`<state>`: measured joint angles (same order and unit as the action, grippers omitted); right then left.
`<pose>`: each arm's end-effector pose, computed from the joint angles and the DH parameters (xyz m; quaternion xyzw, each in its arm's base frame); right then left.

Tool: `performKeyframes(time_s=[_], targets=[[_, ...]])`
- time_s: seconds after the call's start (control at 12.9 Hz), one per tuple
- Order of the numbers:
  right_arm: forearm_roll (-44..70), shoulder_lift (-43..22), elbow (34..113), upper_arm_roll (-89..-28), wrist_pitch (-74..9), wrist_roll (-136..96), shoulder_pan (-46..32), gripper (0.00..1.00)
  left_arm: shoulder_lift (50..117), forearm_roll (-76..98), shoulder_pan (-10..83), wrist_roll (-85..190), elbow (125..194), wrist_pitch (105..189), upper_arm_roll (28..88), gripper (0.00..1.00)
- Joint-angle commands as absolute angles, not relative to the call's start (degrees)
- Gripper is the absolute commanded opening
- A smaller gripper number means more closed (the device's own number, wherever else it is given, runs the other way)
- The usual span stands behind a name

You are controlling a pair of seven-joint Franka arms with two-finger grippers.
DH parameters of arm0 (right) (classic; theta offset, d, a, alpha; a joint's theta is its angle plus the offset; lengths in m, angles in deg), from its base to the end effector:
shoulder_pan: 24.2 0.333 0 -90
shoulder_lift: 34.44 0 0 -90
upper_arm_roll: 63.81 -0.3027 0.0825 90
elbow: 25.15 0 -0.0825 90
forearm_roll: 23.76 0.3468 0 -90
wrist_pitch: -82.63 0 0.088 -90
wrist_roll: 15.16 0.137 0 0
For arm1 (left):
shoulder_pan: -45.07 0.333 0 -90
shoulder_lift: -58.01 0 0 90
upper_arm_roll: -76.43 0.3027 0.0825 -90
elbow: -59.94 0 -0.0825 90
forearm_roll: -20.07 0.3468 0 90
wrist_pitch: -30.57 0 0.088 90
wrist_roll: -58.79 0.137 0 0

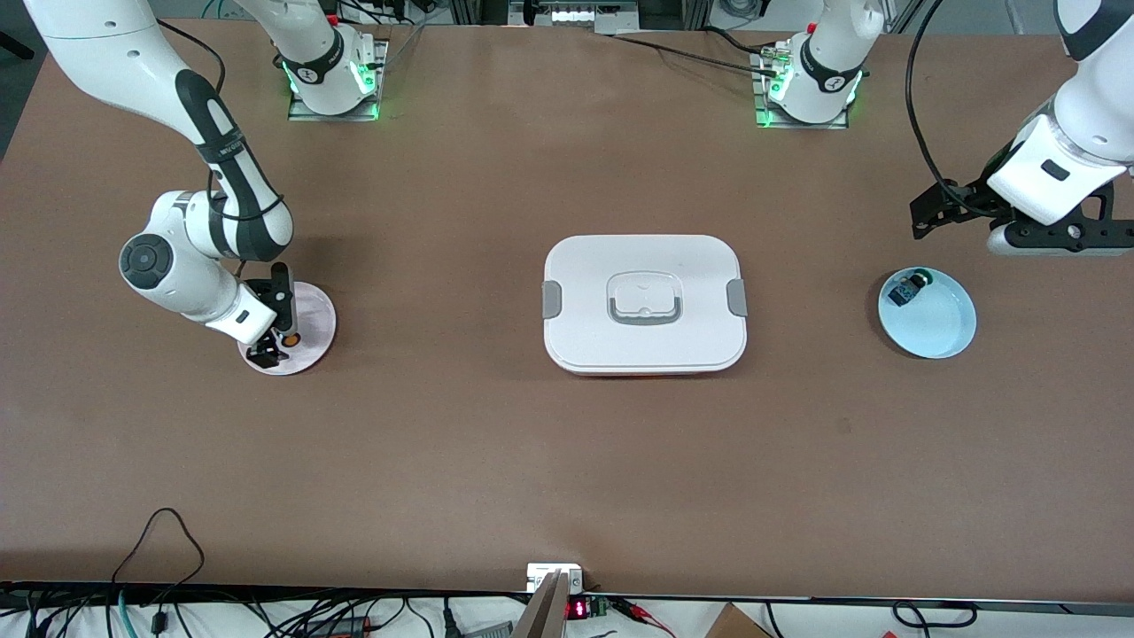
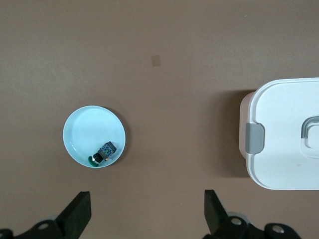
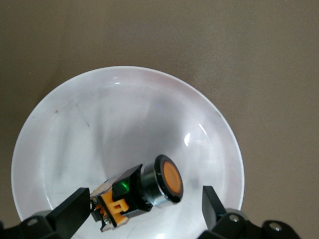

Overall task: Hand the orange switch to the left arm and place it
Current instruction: 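Lower the right gripper and close it on the orange switch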

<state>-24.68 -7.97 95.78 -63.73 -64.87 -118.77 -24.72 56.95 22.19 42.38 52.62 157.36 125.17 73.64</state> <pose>0.5533 -0.0058 0.1826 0.6171 0.7869 -0.0031 0.0035 0.5125 -0.0445 0.5412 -0.9997 -0.0043 0.0134 0.0203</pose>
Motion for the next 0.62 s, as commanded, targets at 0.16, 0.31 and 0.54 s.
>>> performKeyframes(time_s=[0.16,0.31,0.54], targets=[[-25.08,-8.78,94.83,-64.86,-62.39,-124.83,-25.78,1.00,57.57,22.09,42.26,52.37,155.74,124.00,73.70,1.00],[-25.07,-8.69,94.03,-64.86,-61.86,-128.69,-26.04,1.00,57.57,22.09,42.26,52.37,155.74,124.00,73.70,1.00],[-24.99,-8.26,93.42,-64.86,-60.45,-131.43,-26.04,1.00,57.57,22.09,42.26,52.37,155.74,124.00,73.70,1.00]])
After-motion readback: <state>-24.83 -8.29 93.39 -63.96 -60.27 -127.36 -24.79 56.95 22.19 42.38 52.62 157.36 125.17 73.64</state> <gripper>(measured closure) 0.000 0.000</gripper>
